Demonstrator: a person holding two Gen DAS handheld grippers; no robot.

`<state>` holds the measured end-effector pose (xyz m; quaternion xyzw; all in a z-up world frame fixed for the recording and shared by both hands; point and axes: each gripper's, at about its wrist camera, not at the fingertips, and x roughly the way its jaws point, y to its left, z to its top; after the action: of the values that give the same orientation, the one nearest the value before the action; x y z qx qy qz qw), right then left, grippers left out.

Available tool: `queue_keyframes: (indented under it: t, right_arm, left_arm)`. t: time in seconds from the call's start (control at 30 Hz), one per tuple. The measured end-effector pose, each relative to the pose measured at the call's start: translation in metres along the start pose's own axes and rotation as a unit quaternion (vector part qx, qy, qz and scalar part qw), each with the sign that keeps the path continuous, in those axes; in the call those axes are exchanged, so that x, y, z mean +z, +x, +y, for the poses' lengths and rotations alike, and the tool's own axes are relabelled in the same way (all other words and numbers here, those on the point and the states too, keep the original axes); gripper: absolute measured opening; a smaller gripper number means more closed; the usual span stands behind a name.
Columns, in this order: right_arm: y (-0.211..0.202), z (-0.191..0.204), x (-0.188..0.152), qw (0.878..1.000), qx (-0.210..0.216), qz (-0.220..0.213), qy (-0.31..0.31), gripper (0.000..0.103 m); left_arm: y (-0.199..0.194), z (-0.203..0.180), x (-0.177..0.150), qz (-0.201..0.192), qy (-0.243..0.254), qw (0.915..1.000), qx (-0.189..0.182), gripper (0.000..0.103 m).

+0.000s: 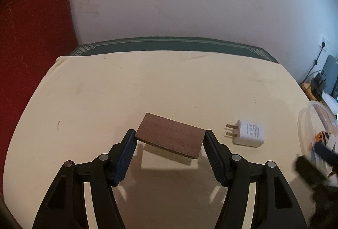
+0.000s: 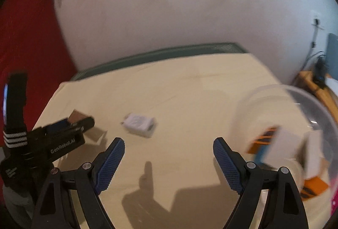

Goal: Organize rigid objects
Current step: 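Grasp the white USB charger with the right gripper while the left holds the brown block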

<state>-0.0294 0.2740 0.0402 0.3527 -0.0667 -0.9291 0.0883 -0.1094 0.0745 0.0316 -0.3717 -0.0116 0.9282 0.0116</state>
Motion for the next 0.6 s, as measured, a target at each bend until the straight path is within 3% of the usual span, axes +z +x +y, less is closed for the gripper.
queue_keyframes:
  t: [0.2, 0.6]
  right_arm:
    - [0.033, 0.014, 0.004, 0.999, 0.014, 0.037, -0.001, 0.089]
    - [0.060, 0.025, 0.012, 0.998, 0.013, 0.058, -0.004, 0.089]
  left_arm:
    - [-0.004, 0.004, 0.002, -0.007, -0.006, 0.9999, 0.008, 0.066]
    - [-0.001, 0.013, 0.004, 0.000, -0.029, 0.9995, 0.013, 0.066]
